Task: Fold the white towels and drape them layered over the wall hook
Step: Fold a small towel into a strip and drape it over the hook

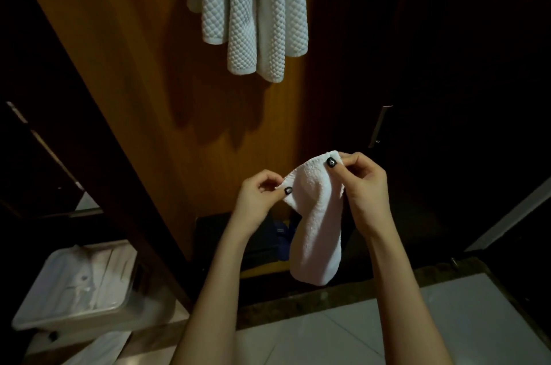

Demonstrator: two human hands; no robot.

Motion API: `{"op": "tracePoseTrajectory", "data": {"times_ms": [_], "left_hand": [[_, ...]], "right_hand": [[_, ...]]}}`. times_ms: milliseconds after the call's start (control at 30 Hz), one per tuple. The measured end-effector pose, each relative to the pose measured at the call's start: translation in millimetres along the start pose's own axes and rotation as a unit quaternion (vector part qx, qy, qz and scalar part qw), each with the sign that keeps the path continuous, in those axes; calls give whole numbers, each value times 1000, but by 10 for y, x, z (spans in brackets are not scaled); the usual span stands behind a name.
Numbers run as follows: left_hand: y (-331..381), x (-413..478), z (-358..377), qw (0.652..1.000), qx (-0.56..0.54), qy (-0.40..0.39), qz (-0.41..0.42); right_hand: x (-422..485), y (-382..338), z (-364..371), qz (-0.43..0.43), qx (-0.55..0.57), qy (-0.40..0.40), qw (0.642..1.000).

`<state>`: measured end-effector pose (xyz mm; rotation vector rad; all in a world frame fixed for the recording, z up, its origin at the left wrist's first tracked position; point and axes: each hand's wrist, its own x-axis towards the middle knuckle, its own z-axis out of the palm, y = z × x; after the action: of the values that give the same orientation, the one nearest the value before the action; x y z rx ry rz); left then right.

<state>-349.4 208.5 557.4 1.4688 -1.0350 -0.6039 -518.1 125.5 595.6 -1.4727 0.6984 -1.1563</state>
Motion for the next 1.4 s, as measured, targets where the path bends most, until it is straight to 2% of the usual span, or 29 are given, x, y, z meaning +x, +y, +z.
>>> {"op": "tracePoseTrajectory", "data": {"times_ms": [233, 300, 367, 467, 567, 700, 767, 933, 1000, 1100, 1400], "left_hand": [[1, 28, -215, 996, -84, 23, -25], [85, 41, -279, 999, -43, 9, -12], [196, 51, -325, 999, 48, 6, 9], [389, 22, -365, 973, 208, 50, 84], [535, -16, -395, 964, 203, 80, 150], [543, 2, -463, 980, 142, 71, 122], [502, -11, -473, 984, 120, 74, 113], [405, -77, -468, 989, 61, 104, 82], [377, -92, -491, 989, 68, 119, 55], [339, -139, -554, 979, 158, 130, 13], [447, -233, -227, 988, 146, -36, -21]], "right_hand": [[9, 27, -146, 21, -90, 8, 996], [-8, 74, -138, 24, -129, 14, 991], [-27, 129, -101, 20, -167, 26, 985], [-55, 173, -22, -2, -189, 43, 981], [-34, 137, 47, -38, -170, 62, 983], [-18, 66, 131, -72, -127, 71, 987], [-26, 47, 140, -63, -116, 62, 989], [-35, 18, 121, -42, -239, 0, 970], [-77, 2, 139, -41, -236, -21, 971], [-141, -39, 182, -57, -196, -38, 978], [-298, -98, 171, -87, -170, -128, 973]]}}
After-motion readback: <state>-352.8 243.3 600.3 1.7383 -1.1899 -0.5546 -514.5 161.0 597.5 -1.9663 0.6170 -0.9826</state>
